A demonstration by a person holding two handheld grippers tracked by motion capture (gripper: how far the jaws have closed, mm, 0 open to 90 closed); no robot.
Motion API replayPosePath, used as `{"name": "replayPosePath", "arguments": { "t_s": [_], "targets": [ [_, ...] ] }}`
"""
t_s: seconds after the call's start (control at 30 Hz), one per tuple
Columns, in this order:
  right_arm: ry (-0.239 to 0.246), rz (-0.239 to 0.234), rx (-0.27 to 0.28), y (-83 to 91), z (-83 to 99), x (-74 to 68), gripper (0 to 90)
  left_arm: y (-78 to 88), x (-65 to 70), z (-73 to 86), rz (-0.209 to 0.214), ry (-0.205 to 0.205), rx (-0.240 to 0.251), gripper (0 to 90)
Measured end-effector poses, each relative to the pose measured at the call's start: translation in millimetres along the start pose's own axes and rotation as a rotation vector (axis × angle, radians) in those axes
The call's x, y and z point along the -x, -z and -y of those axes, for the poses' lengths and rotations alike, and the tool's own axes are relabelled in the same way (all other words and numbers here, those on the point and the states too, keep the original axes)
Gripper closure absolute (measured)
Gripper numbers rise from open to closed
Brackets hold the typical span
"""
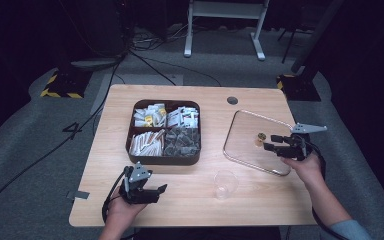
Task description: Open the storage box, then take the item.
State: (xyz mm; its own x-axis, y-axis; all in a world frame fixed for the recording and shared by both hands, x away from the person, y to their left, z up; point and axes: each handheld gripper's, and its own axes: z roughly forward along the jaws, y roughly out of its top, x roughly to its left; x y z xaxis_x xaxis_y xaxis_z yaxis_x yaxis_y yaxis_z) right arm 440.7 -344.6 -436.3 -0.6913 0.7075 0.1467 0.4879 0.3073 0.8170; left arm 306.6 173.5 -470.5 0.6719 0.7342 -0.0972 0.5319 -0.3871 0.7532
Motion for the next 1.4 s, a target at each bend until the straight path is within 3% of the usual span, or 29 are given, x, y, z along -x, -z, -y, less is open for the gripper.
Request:
{"name": "replayPosePath", "arguments": {
  "t_s": [0.2, 0.33, 0.47, 0.7, 0.9, 1.13, 1.27, 1.4],
  "targets": [
    [0.003, -0.008, -0.011, 7.7, 18.1, -14.2, 42.1, -4.0, -2.0, -7.8, -0.006, 0.023, -0.006, 27.7],
    [-0.008, -0.007, -0.023, 9.5, 30.3, -20.8, 41.9, -3.5, -3.3, -15.1, -0.028, 0.034, 0.027, 29.8],
    [-0.006, -0.009, -0.050, 8.7, 40.7, -27.7, 41.7, -3.3, -3.9, -23.3, -0.045, 0.017, 0.047, 31.1],
    [0.024, -0.018, -0.086, 2.1, 50.0, -39.2, 41.7, 0.4, -8.6, -37.6, -0.027, 0.043, 0.098, 32.6],
    [0.096, -0.048, -0.108, -11.8, 56.1, -52.9, 41.7, 4.4, -12.5, -50.7, -0.034, 0.059, 0.137, 33.5],
    [0.182, -0.081, -0.134, -25.4, 61.1, -67.3, 42.3, 3.1, -12.4, -67.8, -0.066, 0.049, 0.166, 33.9],
    [0.185, -0.098, -0.138, -29.5, 63.9, -70.6, 42.3, -1.6, -12.4, -76.3, -0.070, 0.048, 0.172, 33.8],
    [0.221, -0.087, -0.149, -33.3, 68.3, -72.6, 41.4, -10.7, -15.6, -84.2, -0.081, 0.057, 0.157, 33.2]
  ]
}}
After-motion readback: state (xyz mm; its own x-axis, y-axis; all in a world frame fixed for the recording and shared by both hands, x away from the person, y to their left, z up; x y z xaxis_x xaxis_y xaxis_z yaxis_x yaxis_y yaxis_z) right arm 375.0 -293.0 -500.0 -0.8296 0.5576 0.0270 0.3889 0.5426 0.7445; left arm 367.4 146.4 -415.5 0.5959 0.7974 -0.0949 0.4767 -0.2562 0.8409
